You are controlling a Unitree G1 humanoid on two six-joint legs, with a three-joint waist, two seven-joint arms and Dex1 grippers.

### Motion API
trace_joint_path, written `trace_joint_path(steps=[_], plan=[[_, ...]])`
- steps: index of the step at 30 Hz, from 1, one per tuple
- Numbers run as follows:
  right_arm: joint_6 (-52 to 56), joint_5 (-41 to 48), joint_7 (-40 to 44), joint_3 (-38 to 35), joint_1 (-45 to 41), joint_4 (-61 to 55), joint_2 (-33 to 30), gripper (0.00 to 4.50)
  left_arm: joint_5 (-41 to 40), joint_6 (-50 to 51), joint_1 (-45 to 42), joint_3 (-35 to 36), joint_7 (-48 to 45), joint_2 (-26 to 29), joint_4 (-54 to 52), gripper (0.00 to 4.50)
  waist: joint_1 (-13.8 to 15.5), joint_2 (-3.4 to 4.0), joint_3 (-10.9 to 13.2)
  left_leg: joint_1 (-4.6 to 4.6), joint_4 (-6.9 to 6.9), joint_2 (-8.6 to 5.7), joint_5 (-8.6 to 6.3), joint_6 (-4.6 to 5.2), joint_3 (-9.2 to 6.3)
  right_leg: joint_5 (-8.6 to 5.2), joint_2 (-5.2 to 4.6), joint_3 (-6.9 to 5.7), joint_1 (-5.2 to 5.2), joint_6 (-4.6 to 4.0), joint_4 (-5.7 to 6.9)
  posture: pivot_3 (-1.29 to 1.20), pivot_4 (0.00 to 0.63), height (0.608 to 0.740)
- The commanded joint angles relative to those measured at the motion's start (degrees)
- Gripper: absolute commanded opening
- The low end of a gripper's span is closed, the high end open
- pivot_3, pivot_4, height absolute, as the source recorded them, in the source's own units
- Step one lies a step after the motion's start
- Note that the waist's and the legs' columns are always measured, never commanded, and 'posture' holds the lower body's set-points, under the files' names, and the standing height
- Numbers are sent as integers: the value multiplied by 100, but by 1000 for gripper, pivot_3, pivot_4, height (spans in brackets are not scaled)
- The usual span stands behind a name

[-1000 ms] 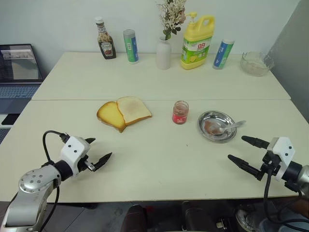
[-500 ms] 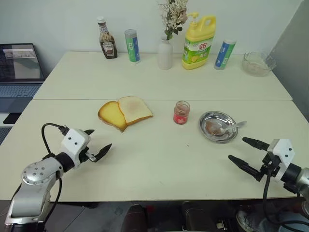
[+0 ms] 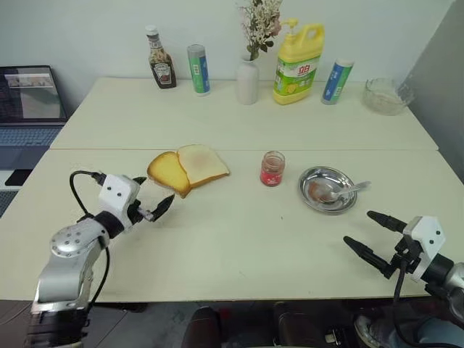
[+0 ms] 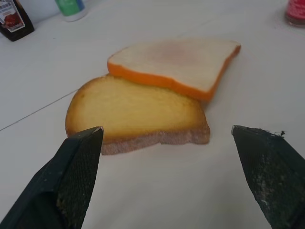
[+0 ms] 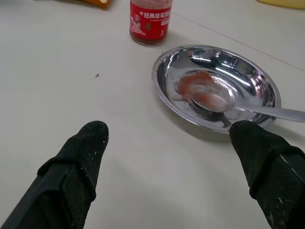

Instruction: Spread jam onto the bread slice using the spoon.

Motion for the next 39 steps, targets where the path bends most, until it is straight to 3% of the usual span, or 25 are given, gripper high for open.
trace_joint_path(steps=[1,10,22,39], plan=[[298,342,-28,-122,-131,-634,-196,4427,-173,925,-638,-59,585,-214,-175,4500,3,0,0,-1,2,-1,0,0,-2,2,0,0,1,4,0,0,150,740],[1281,1349,-424,-63,-960,-1524,-432,4427,-588,2914,-2271,115,1887,-1292,560,4500,-5,-5,-2,-9,5,-8,1,0,-11,7,1,-3,1,11,-2,0,150,740],[1837,2020,-529,-10,-1380,-1954,-788,4427,-661,3383,-2862,843,3334,-1972,1050,4500,4,-6,-2,-15,5,-10,1,-1,-17,13,-1,-7,0,4,-4,0,150,740],[2014,2292,-427,196,-1713,-1975,-1030,4427,-827,3969,-3426,748,3340,-2272,1638,4500,16,-9,-3,-20,6,-15,2,-2,-23,14,-3,-12,0,9,-5,0,150,740]])
